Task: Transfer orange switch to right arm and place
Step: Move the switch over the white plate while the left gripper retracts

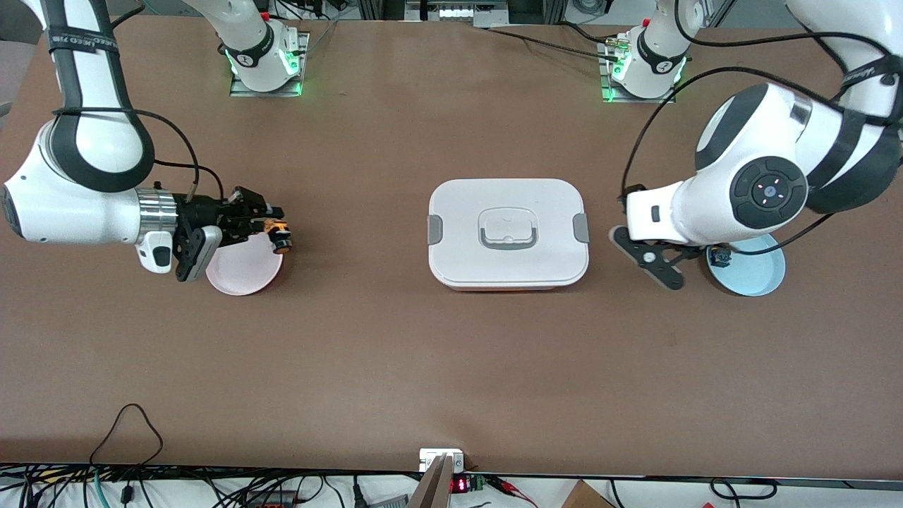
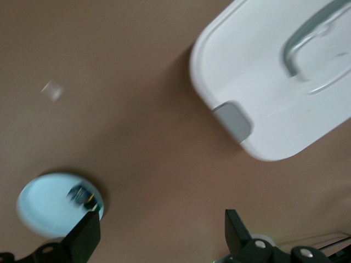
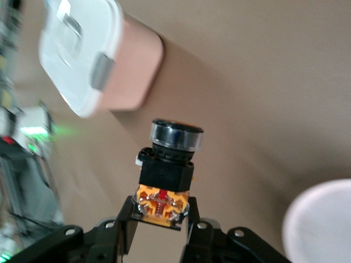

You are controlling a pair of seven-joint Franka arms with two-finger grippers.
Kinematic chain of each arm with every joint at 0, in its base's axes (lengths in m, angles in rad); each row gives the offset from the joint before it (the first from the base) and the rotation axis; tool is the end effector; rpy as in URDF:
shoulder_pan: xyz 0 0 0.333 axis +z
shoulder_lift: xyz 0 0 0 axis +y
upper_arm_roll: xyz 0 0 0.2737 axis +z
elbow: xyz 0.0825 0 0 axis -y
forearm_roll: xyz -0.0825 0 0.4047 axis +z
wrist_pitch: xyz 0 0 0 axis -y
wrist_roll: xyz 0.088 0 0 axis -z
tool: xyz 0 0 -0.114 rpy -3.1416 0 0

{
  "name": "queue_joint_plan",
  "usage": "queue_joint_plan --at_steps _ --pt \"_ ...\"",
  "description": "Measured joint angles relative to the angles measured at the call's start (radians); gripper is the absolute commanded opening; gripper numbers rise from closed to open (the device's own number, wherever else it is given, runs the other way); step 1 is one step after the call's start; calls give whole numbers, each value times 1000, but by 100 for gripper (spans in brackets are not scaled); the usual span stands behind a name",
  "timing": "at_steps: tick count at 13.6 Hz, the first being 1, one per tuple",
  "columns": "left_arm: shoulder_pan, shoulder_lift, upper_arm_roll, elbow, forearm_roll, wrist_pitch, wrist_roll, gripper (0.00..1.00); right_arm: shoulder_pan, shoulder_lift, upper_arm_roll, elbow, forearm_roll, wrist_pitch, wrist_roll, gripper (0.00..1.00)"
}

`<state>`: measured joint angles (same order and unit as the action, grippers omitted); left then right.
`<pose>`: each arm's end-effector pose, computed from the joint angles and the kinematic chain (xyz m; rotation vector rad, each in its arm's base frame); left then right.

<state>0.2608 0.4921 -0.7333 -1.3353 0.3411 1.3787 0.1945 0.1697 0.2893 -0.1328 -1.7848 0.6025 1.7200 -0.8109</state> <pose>0.6152 -0.1823 0.4315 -2.8834 0.9715 0.4963 0.6000 0.0817 0.3261 -2.3848 -0.7994 0.1441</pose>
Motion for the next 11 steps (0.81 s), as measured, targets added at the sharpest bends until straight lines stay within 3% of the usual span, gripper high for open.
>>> queue_joint_plan --at_steps 2,4,5,7,9,11 --pt "-2 -5 1 58 90 -72 -34 100 2 -17 1 14 -181 9 -82 0" --pt "-2 -27 52 103 96 -77 -73 100 6 -33 4 17 -343 60 -193 0" --pt "-8 -52 118 113 52 -57 -102 100 8 -40 6 17 -416 91 -254 0" --pt "-68 -130 331 90 -102 39 -145 100 12 -48 8 16 -535 163 -378 0" --pt "-190 -232 572 -9 -232 140 -152 100 12 -48 8 -7 -597 254 -489 0" --pt "-280 -347 708 -125 -266 206 -163 100 12 -45 8 -71 -620 353 -558 0"
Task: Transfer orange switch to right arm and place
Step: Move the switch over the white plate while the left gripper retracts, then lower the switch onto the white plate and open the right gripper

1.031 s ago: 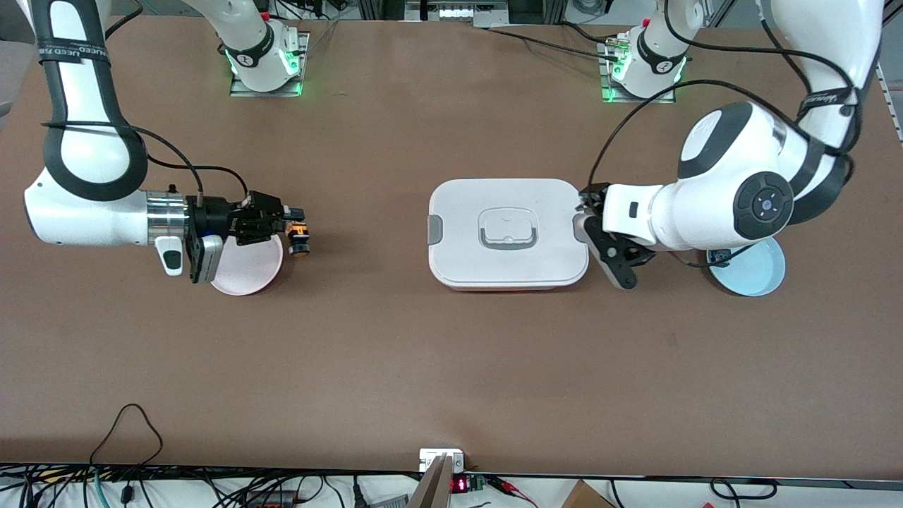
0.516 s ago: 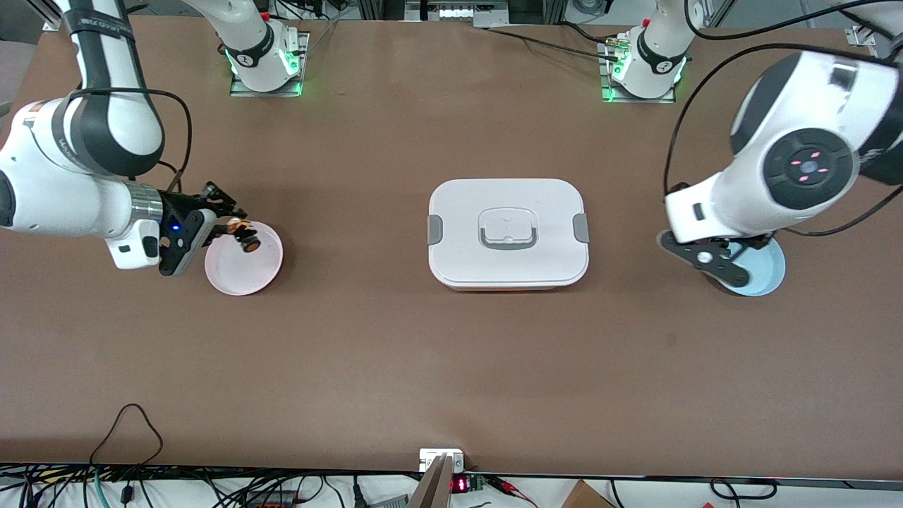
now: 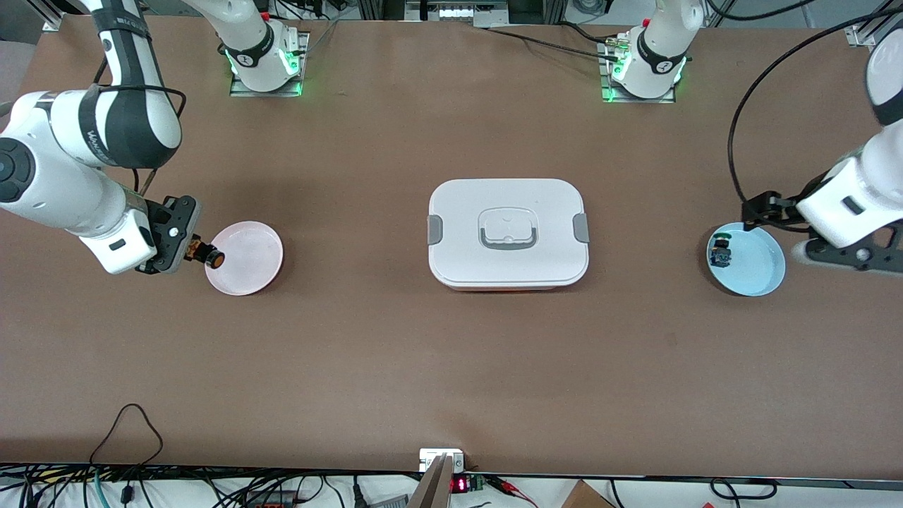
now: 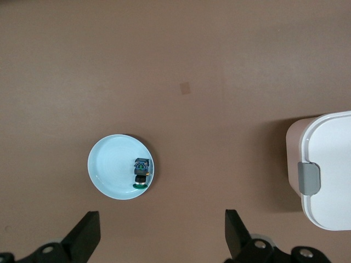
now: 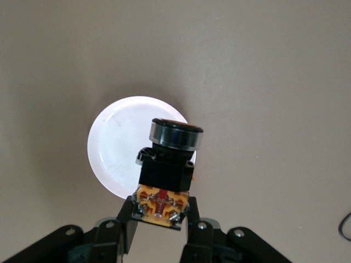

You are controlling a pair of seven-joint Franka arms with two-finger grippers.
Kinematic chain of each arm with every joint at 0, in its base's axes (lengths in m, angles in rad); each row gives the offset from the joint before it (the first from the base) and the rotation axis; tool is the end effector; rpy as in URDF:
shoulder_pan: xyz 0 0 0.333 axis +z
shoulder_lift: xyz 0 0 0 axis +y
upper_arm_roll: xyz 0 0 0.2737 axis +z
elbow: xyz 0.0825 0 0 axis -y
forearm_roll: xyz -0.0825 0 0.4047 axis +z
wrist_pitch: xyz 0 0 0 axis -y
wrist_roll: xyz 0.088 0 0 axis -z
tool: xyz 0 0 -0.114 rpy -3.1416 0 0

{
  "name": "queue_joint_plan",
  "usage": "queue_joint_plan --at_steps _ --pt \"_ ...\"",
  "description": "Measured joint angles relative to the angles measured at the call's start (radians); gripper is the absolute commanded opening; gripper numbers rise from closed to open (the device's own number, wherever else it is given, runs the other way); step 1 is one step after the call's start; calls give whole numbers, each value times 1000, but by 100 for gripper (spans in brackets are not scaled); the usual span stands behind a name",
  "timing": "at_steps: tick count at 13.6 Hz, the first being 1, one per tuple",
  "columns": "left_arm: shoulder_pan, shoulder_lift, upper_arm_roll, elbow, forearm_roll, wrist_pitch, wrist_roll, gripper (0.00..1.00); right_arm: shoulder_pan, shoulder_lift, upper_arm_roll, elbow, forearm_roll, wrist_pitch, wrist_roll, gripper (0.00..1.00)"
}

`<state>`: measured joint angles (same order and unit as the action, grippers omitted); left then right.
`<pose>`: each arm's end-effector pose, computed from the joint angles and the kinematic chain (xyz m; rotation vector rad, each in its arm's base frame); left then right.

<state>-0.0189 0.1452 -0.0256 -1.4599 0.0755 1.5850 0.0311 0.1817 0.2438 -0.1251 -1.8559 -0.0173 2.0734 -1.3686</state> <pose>0.6140 -0.0179 0.5450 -3.0673 0.1185 0.0300 0.6211 0.0364 0.3306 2.3486 2.0537 -0.0733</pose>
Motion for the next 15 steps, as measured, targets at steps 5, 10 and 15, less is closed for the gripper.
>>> queue_joint_plan --at_steps 5,10,15 --pt "-11 -129 12 -131 0 9 -23 100 0 4 0 -167 -65 196 -56 0" --pt "-11 -128 13 -140 0 -4 -25 100 0 25 0 -332 -68 403 -106 0" --pt "-12 -128 13 -140 0 -4 -25 100 -7 91 -1 -370 -68 514 -187 0"
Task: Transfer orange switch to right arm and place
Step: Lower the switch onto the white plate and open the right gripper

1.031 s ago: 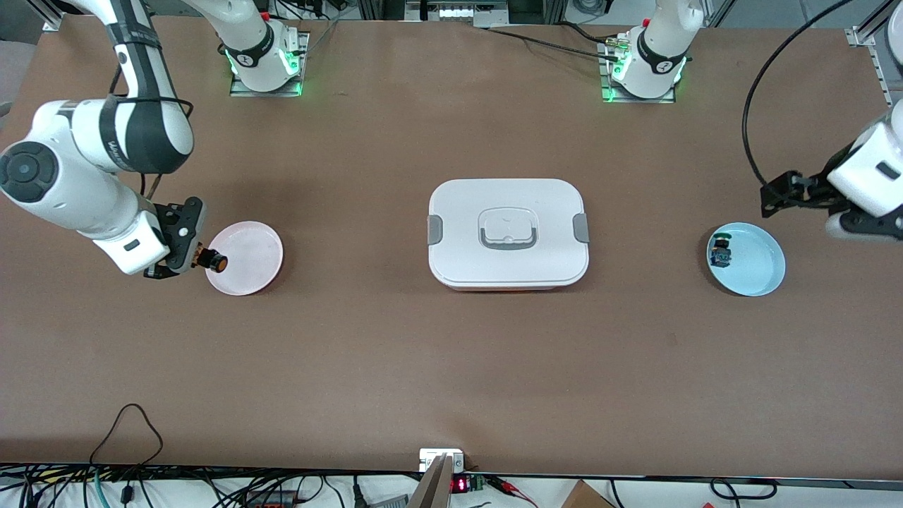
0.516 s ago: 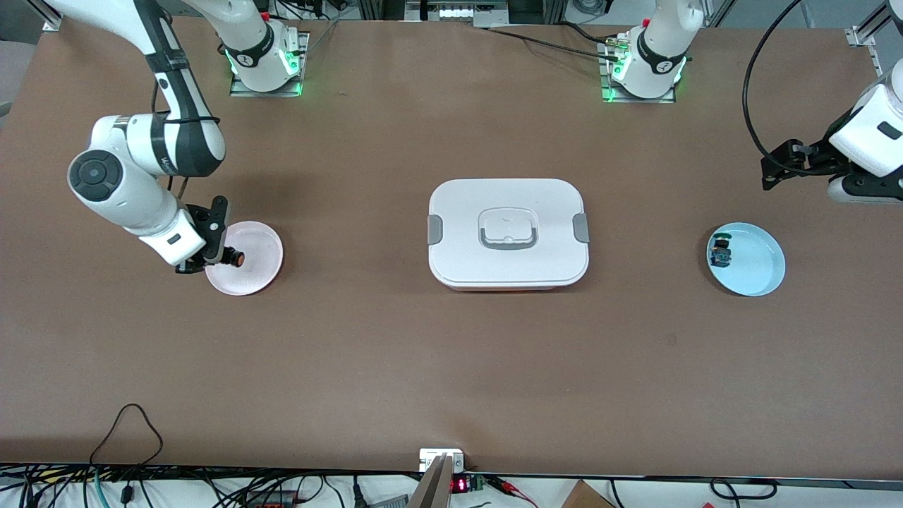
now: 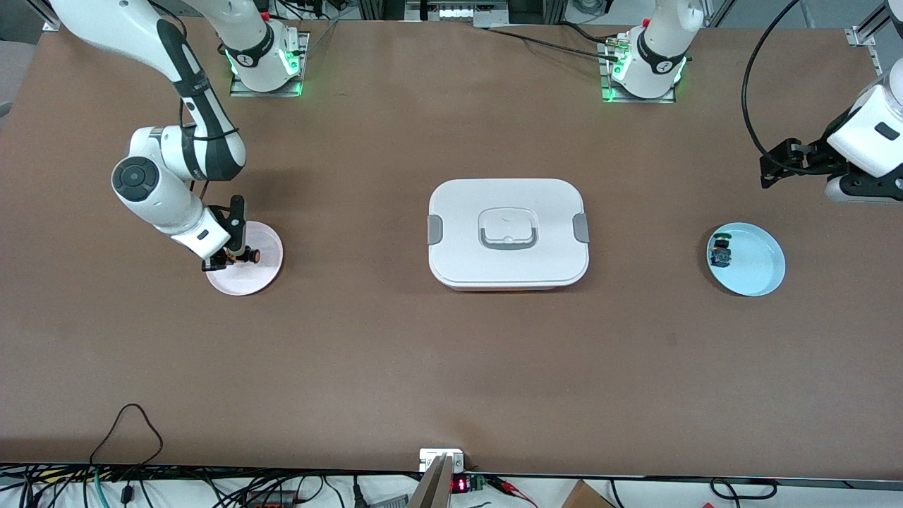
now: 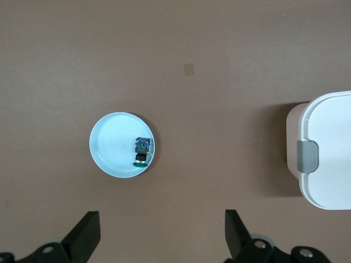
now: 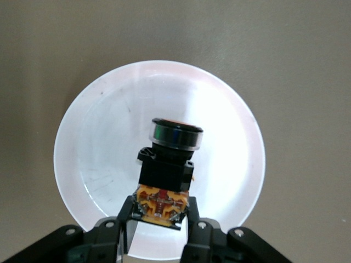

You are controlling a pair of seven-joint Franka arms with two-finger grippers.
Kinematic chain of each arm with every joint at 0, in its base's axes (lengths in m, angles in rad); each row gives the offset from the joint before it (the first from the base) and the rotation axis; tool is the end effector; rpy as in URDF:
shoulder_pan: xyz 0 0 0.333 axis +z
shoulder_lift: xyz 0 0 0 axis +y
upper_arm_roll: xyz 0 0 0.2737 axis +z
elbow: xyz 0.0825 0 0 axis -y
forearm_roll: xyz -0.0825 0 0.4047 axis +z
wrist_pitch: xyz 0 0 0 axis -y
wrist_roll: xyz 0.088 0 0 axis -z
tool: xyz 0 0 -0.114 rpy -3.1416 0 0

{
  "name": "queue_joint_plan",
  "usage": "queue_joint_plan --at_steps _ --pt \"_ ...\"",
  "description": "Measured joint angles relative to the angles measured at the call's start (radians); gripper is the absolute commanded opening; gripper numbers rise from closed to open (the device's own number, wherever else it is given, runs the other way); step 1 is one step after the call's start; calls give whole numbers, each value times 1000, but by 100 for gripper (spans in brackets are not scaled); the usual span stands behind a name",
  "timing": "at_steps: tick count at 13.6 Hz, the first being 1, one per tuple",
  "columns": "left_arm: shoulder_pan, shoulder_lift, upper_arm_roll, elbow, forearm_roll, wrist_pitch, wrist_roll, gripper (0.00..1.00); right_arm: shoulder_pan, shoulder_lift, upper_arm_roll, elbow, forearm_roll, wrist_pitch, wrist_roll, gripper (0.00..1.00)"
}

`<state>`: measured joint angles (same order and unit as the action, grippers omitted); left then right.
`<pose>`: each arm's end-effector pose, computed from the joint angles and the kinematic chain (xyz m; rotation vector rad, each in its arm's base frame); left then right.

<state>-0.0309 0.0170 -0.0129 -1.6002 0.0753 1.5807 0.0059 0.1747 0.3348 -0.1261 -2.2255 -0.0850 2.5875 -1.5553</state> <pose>0.5788 -0.0168 0.5521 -3.0644 0.0794 0.0538 0.5499 0.0247 0.1613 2.0376 2.2804 -0.0593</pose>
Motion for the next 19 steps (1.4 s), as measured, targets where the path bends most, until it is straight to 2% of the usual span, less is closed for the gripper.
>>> queue_joint_plan --at_steps 3,4,5,6,10,13,15,19 --pt "0 0 0 0 0 0 0 100 -4 35 -1 -14 0 69 -19 0" --pt "0 0 0 0 0 0 0 100 -7 46 -2 -24 0 90 -22 10" --pt "0 0 0 0 0 0 0 100 -10 56 -2 -32 0 101 -24 80" --pt "0 0 0 0 0 0 0 100 -15 61 -2 -37 0 105 -24 100" --pt "0 0 0 0 0 0 0 100 -30 45 -3 -35 3 79 -23 100" --pt "-1 -1 0 2 0 0 0 100 -29 -43 -3 18 11 -38 -22 100" --pt "-1 -1 0 2 0 0 0 100 -27 -101 0 121 37 -201 -21 100" --pt "-5 -1 0 2 0 0 0 100 -27 -144 0 354 177 -444 -11 100"
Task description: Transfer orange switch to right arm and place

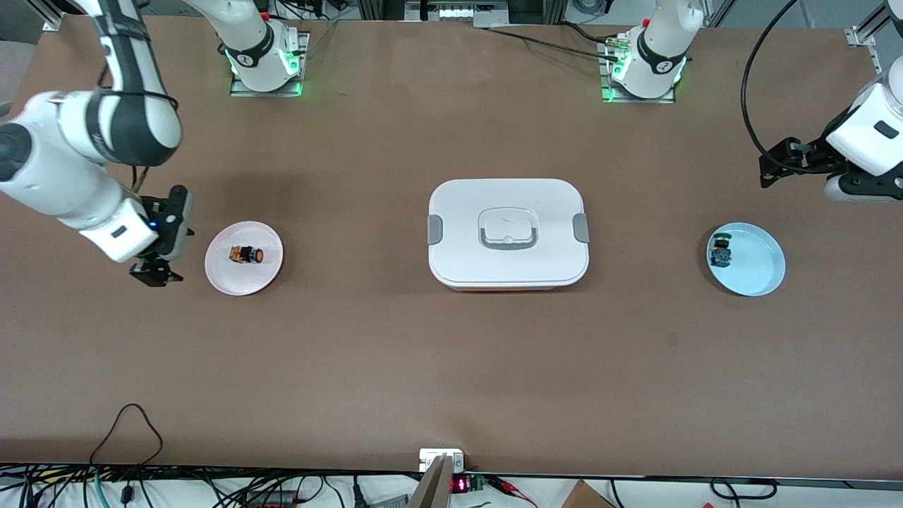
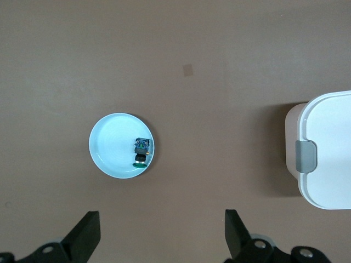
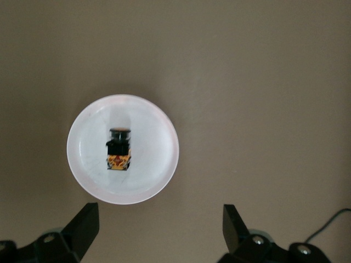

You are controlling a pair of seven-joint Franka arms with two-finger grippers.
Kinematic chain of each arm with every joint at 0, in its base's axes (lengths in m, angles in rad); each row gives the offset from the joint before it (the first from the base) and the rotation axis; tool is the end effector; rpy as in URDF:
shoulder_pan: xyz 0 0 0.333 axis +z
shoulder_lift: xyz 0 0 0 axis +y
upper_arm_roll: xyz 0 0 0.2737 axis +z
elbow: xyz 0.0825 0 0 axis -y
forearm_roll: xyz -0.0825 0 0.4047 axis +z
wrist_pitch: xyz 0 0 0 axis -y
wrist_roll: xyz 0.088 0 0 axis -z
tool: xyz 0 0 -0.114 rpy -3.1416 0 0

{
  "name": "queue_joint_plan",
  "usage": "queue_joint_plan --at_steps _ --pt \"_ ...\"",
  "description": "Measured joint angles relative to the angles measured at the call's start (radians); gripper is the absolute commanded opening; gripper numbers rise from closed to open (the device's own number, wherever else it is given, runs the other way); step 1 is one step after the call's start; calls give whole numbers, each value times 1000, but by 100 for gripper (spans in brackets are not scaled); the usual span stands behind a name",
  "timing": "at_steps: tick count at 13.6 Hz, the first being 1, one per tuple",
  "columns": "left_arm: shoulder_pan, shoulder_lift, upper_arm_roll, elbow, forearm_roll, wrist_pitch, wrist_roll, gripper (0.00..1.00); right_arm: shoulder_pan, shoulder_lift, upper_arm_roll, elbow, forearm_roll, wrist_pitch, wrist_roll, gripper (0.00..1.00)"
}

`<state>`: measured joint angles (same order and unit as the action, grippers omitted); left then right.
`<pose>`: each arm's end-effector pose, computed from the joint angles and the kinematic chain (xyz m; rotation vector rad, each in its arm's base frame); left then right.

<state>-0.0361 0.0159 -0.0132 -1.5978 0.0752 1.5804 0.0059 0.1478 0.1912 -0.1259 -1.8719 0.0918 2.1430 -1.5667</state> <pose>0.5786 -0.0200 0.5539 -3.0643 0.0876 0.0485 0.6252 0.0202 0.3618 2.2345 2.1782 0.1519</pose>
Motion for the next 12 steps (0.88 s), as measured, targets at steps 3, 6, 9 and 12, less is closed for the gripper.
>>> queue_joint_plan --at_steps 3,6,9,12 --pt "-4 0 0 0 0 0 0 100 0 0 0 105 67 -89 177 100" --pt "-4 -1 0 0 0 0 0 100 0 0 1 155 84 -158 504 100" --pt "-4 -1 0 0 0 -7 0 100 0 2 2 165 89 -231 810 100" --pt "-4 -1 0 0 0 -11 0 100 2 5 4 166 92 -324 1065 100"
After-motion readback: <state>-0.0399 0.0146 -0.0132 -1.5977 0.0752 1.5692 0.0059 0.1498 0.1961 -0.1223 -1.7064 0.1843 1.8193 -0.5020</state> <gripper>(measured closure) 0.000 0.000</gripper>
